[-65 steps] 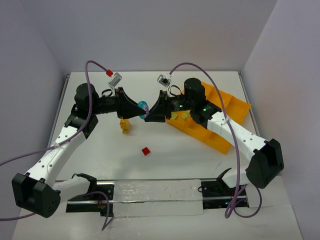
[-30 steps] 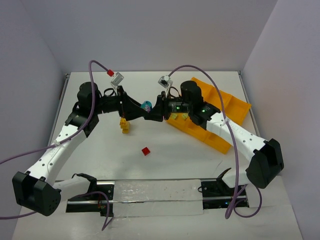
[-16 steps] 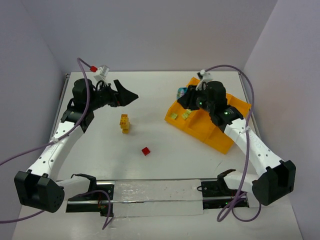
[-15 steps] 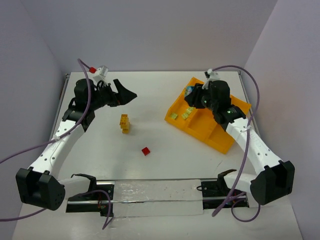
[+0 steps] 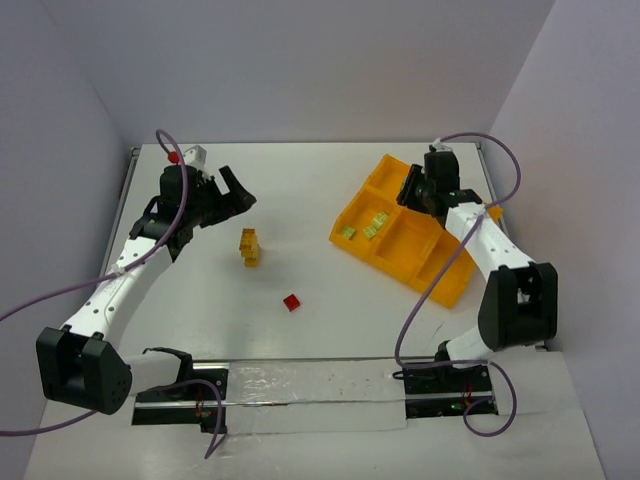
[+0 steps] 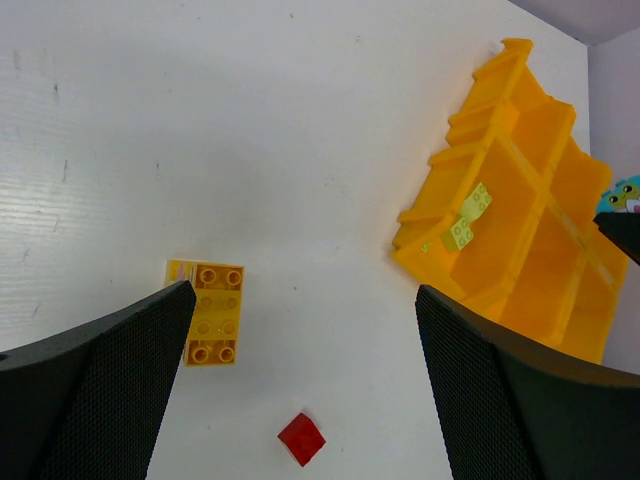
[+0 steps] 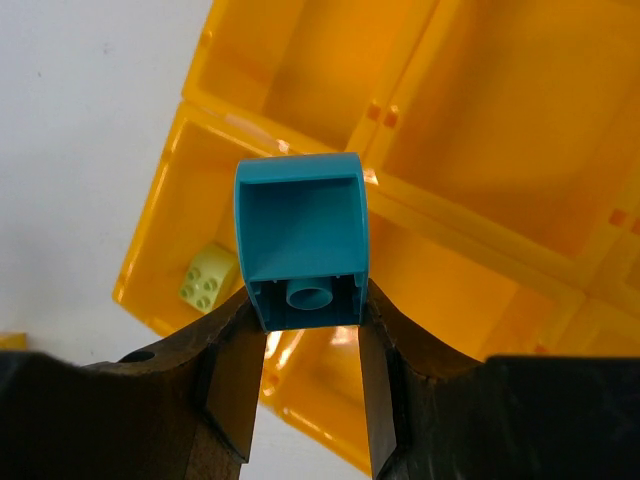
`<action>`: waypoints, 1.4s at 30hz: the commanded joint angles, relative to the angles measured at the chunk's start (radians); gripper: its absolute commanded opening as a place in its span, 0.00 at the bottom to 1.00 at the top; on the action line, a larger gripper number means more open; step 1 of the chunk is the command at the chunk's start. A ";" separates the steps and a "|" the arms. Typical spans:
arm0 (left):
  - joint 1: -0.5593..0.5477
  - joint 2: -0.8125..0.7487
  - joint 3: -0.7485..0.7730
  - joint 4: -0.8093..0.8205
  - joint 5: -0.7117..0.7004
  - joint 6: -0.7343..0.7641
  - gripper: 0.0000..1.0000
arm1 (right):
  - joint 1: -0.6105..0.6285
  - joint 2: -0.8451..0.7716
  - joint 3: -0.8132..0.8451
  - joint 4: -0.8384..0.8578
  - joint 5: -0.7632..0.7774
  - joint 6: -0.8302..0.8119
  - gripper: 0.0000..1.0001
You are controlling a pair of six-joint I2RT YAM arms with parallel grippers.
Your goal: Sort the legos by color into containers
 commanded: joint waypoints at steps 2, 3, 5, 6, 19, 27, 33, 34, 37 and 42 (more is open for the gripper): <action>0.003 0.002 0.024 -0.021 -0.055 0.010 0.99 | 0.003 0.119 0.153 0.079 0.073 0.017 0.00; 0.003 0.000 0.025 -0.024 -0.062 0.011 0.99 | 0.003 0.162 0.190 0.076 0.080 0.014 0.00; 0.002 -0.002 0.022 -0.024 -0.074 0.013 0.99 | 0.003 0.184 0.213 0.074 0.091 0.009 0.00; 0.003 -0.002 0.022 -0.023 -0.077 0.013 0.99 | 0.004 0.229 0.250 0.071 0.096 0.011 0.01; 0.002 0.022 0.071 -0.081 -0.071 0.034 0.99 | 0.007 0.442 0.454 0.046 0.074 -0.009 0.70; 0.003 -0.013 0.076 -0.106 -0.089 0.029 0.99 | 0.050 0.307 0.472 -0.001 0.076 -0.044 0.73; 0.003 -0.084 0.071 -0.175 -0.214 0.021 0.99 | 0.277 0.050 0.216 -0.025 0.091 -0.092 0.74; 0.003 -0.087 0.074 -0.189 -0.220 0.021 0.99 | 0.292 0.027 0.204 -0.028 0.091 -0.091 0.74; 0.005 -0.112 0.087 -0.243 -0.298 0.012 0.99 | 0.472 -0.057 0.019 0.011 0.050 -0.032 0.77; 0.013 -0.127 0.105 -0.270 -0.333 -0.030 0.99 | 0.719 -0.045 -0.068 0.029 0.101 0.017 0.83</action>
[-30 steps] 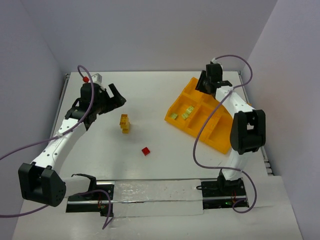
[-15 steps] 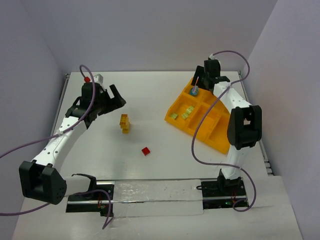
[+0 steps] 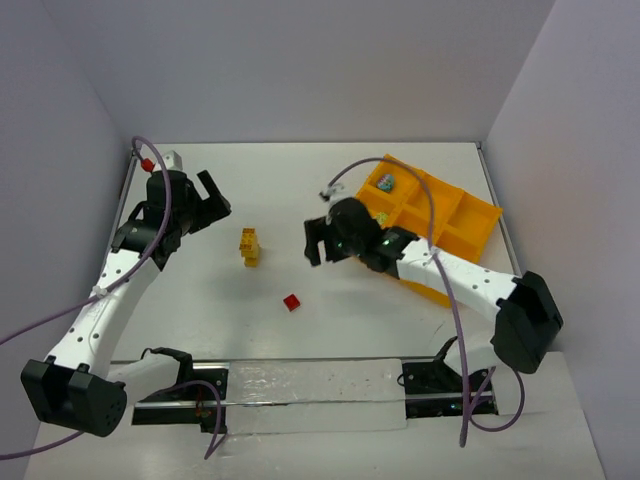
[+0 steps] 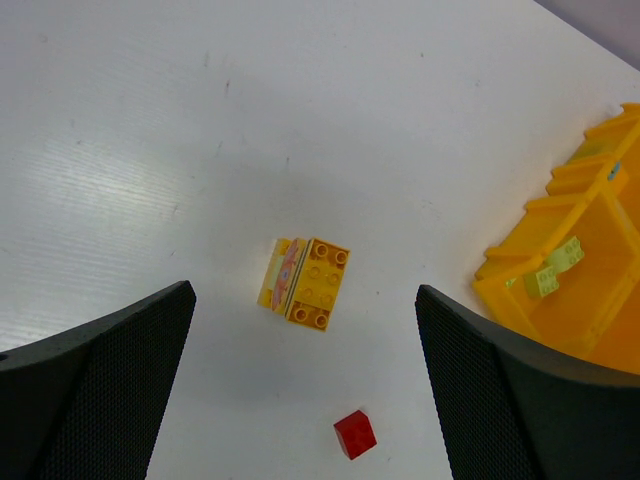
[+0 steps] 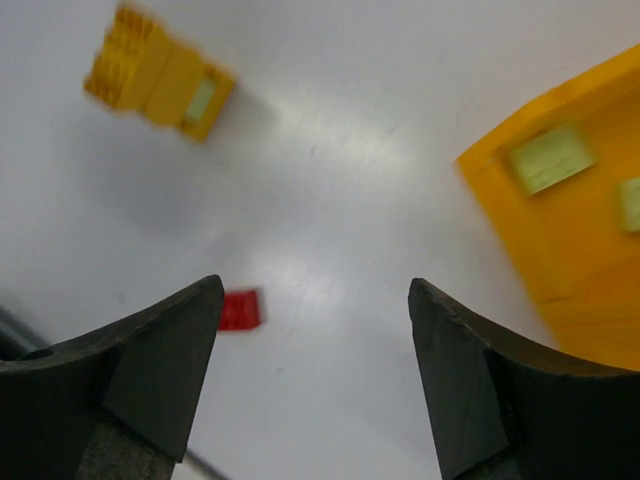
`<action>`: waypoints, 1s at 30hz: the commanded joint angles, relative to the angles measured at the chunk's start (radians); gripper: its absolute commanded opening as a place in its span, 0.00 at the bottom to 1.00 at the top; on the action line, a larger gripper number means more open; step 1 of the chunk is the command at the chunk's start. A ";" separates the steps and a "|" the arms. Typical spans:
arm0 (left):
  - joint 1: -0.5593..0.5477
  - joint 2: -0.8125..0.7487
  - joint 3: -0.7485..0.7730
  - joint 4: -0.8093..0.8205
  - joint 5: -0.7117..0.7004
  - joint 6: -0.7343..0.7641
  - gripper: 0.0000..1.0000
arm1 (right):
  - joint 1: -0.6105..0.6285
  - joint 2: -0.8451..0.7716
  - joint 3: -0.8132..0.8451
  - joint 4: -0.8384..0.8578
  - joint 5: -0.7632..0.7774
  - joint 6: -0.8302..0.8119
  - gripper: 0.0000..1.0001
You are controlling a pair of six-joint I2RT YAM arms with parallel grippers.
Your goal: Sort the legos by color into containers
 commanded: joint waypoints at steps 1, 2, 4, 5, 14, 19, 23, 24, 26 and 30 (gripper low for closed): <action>0.010 -0.008 0.069 -0.059 -0.066 -0.040 0.99 | 0.145 0.055 -0.053 0.014 0.044 0.054 0.86; 0.011 0.000 0.078 -0.071 -0.070 -0.049 0.99 | 0.191 0.084 -0.052 0.014 0.055 0.055 0.88; 0.011 -0.007 0.074 -0.070 -0.074 -0.054 0.99 | 0.258 0.131 -0.040 0.009 0.093 0.059 0.89; 0.011 -0.012 0.069 -0.065 -0.073 -0.054 0.99 | 0.280 0.159 -0.034 0.012 0.099 0.059 0.90; 0.011 -0.030 0.059 -0.055 -0.059 -0.043 0.99 | 0.351 0.338 0.019 0.050 0.162 0.025 0.91; 0.011 -0.018 0.054 -0.050 -0.043 -0.045 0.99 | 0.357 0.410 0.038 0.083 0.145 0.019 0.88; 0.011 -0.018 0.056 -0.048 -0.038 -0.043 0.99 | 0.361 0.450 0.057 0.089 0.156 0.023 0.80; 0.010 -0.017 0.057 -0.049 -0.040 -0.042 0.99 | 0.361 0.457 0.058 0.092 0.160 0.024 0.76; 0.011 -0.020 0.059 -0.049 -0.040 -0.039 0.99 | 0.362 0.467 0.059 0.094 0.171 0.026 0.69; 0.011 -0.017 0.056 -0.048 -0.036 -0.037 0.99 | 0.370 0.477 0.058 0.091 0.187 0.029 0.54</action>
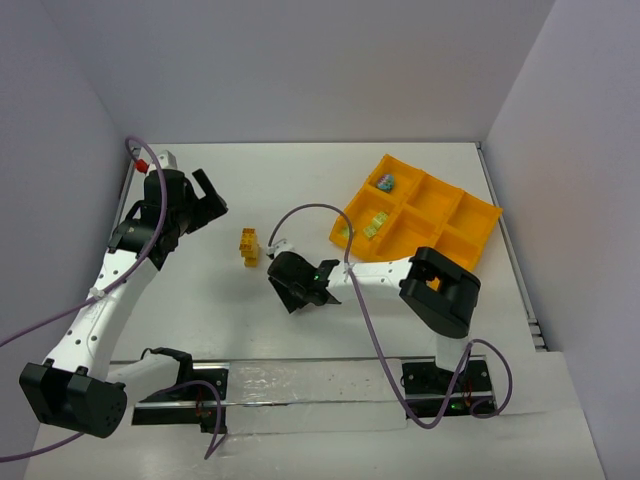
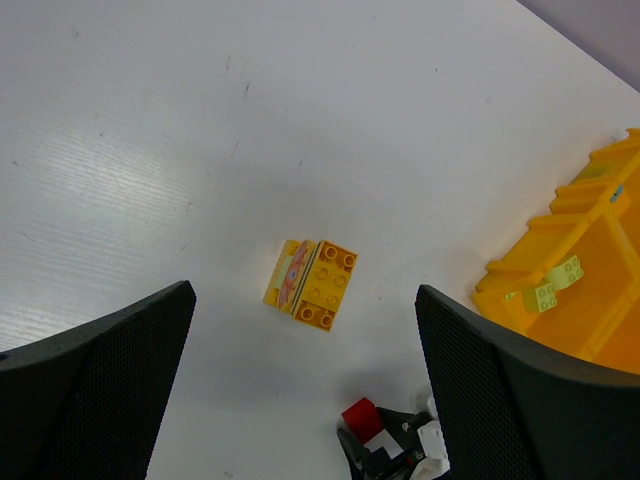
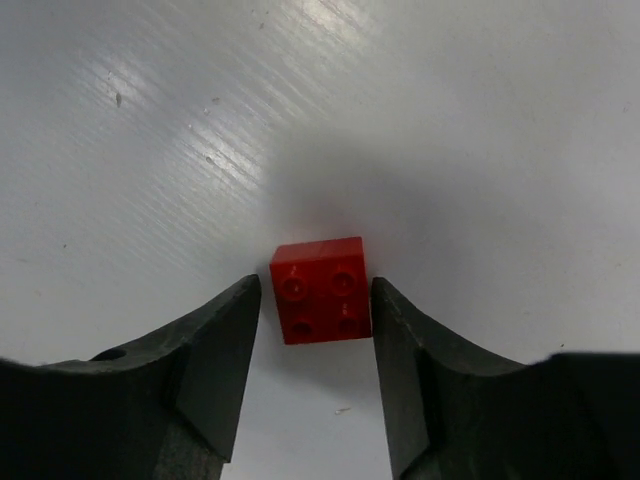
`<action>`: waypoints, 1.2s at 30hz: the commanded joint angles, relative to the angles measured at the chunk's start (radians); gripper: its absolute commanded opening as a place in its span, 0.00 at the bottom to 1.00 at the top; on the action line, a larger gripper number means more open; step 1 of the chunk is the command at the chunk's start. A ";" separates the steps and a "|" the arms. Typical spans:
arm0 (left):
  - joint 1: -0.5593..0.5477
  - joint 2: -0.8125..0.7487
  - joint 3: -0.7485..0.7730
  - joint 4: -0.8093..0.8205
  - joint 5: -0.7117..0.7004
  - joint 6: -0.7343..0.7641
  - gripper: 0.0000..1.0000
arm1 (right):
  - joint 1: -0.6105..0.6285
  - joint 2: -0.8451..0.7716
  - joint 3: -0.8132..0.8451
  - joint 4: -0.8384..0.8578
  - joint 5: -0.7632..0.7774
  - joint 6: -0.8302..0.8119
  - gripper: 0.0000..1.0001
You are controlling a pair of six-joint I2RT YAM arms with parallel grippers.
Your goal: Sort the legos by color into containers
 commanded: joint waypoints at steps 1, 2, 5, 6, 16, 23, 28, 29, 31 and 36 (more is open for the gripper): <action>0.005 -0.008 0.023 0.007 0.013 0.003 0.99 | 0.016 0.017 0.031 0.031 0.045 0.006 0.51; 0.006 -0.009 0.021 0.008 0.018 0.002 0.99 | 0.017 0.018 0.032 0.029 0.052 0.008 0.43; 0.004 -0.012 0.016 0.016 0.028 -0.002 0.99 | 0.018 -0.006 0.031 0.012 0.083 0.009 0.22; 0.005 -0.014 0.014 0.016 0.028 -0.002 0.99 | 0.018 -0.023 0.028 0.009 0.094 0.006 0.14; 0.006 -0.020 0.029 0.007 0.023 0.003 0.99 | -0.321 -0.405 -0.044 -0.010 0.053 -0.009 0.04; 0.009 -0.007 0.034 0.016 0.046 0.010 0.99 | -0.714 -0.481 -0.031 -0.028 -0.031 -0.004 0.04; 0.010 0.005 0.050 0.013 0.056 0.022 0.99 | -0.911 -0.432 -0.001 -0.018 -0.089 0.022 0.04; 0.010 0.007 0.055 0.011 0.057 0.024 0.99 | -0.944 -0.408 0.012 -0.017 -0.090 0.026 0.04; 0.010 0.011 0.062 0.009 0.059 0.028 0.99 | -0.991 -0.361 0.039 -0.016 -0.092 0.040 0.04; 0.010 0.024 0.073 0.008 0.066 0.033 0.99 | -1.054 -0.258 0.118 -0.014 -0.075 0.064 0.04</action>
